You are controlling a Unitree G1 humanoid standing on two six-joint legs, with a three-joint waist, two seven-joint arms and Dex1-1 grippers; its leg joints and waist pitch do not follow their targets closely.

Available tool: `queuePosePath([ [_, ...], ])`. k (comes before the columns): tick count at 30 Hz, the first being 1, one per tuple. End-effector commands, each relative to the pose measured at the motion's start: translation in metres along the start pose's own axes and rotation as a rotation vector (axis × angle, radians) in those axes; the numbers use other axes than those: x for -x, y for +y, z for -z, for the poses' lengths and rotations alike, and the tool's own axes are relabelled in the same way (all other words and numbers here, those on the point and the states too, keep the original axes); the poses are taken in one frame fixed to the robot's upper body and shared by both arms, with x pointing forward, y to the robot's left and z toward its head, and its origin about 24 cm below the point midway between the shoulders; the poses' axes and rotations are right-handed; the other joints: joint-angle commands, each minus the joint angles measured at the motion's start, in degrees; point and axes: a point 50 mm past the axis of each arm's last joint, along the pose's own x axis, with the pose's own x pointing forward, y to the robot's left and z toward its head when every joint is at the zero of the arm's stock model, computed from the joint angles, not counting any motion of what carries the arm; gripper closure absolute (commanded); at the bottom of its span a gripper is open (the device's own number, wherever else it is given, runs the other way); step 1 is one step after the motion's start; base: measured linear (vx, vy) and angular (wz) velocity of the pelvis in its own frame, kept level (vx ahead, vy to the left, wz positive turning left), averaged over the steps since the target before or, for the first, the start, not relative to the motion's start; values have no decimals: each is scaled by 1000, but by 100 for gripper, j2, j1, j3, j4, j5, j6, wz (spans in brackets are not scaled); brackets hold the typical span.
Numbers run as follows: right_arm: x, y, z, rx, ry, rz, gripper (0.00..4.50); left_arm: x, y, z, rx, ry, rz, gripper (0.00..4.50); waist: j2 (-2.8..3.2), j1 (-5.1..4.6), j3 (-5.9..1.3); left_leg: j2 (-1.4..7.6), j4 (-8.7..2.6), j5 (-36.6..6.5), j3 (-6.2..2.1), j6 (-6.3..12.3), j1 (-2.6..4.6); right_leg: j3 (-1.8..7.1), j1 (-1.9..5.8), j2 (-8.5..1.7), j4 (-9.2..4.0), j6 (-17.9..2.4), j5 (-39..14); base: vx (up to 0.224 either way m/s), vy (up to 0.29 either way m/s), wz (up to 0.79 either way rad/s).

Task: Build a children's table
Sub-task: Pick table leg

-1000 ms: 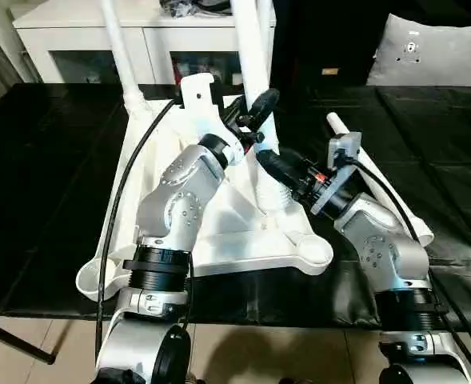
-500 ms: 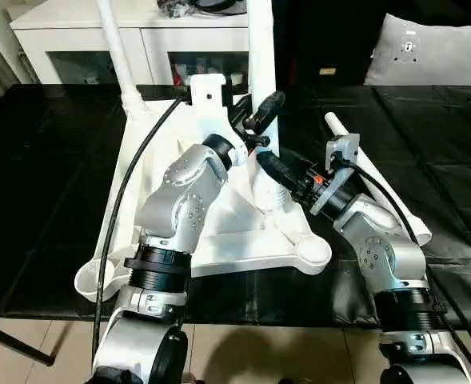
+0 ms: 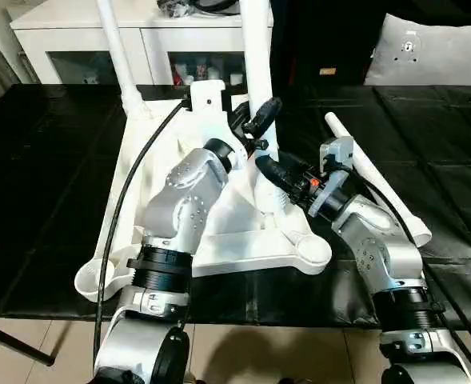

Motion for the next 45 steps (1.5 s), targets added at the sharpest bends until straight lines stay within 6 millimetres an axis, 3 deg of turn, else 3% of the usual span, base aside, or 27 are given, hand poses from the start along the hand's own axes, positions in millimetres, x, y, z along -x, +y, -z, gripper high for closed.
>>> queuePosePath([
  [1, -4, 1, -1, 33, 14, -10, 270, 0, 6, -3, -92, -3, -31, 267, -62, -4, -468, 293, -321, 72, -67, 745, -25, 360, 453, -410, -356, -573, -1270, 0, 0, 0],
  [9, -5, 0, 0, 40, 11, 9, 270, 0, 8, -4, -6, -22, -40, 267, -63, -4, -467, 293, -318, 42, -58, 738, -31, 362, 457, -416, -344, -665, -1189, 0, 0, 0],
  [10, -5, -2, -1, 56, 9, 24, 270, 0, 8, -4, 0, -24, -42, 267, -95, -8, -474, 287, -318, 54, -55, 734, -33, 360, 462, -424, -332, -679, -1211, 0, 0, 0],
  [13, -5, -3, 0, 11, 7, 9, 200, 1, 11, -5, 4, -29, -59, 267, -78, -13, -465, 288, -316, 24, -51, 769, -25, 360, 455, -415, -354, -666, -1286, 0, 0, 0],
  [19, 3, -6, -4, -34, -29, 9, 153, 2, 20, -5, 10, -32, -98, 268, -78, -12, -471, 279, -312, 75, -54, 802, -25, 357, 460, -403, -352, -593, -1266, 0, 0, 0],
  [28, 11, -6, -8, -161, -92, 0, 70, 2, 25, -5, 33, -37, -131, 268, -74, -6, -470, 294, -316, 105, -61, 827, -22, 356, 458, -403, -354, -637, -1251, 0, 0, 0],
  [32, 15, -12, -8, -95, -72, 66, 27, 3, 27, -4, 43, -31, -133, 268, -74, -6, -474, 283, -312, 107, -56, 726, -26, 352, 449, -408, -361, -575, -1317, 0, 0, 0],
  [34, 22, -14, -8, -80, -49, 41, 20, 4, 28, -4, 46, -19, -127, 268, -108, -2, -473, 274, -310, 82, -46, 741, -27, 354, 462, -405, -370, -542, -1331, 0, 0, 0],
  [35, 24, -17, -11, -67, -61, 53, 6, 4, 29, -4, 48, -13, -118, 268, -94, 8, -477, 276, -308, 128, -53, 760, -31, 358, 461, -407, -355, -545, -1289, 0, 0, 0],
  [43, 45, -35, -23, -97, -43, 108, 0, 8, 33, -6, 124, 16, -35, 268, -103, 20, -476, 259, -295, 191, -40, 808, -33, 345, 454, -398, -361, -547, -1374, 0, 0, 0],
  [44, 46, -36, -21, -107, -30, 124, 0, 9, 34, -6, 135, 20, -23, 268, -145, 17, -473, 256, -300, 194, -36, 799, -36, 345, 455, -397, -365, -541, -1402, 0, 0, 0],
  [45, 47, -37, -20, -119, -21, 125, 0, 9, 33, -6, 147, 24, -8, 268, -125, 21, -470, 252, -299, 205, -39, 792, -35, 344, 454, -396, -362, -555, -1425, 0, 0, 0],
])
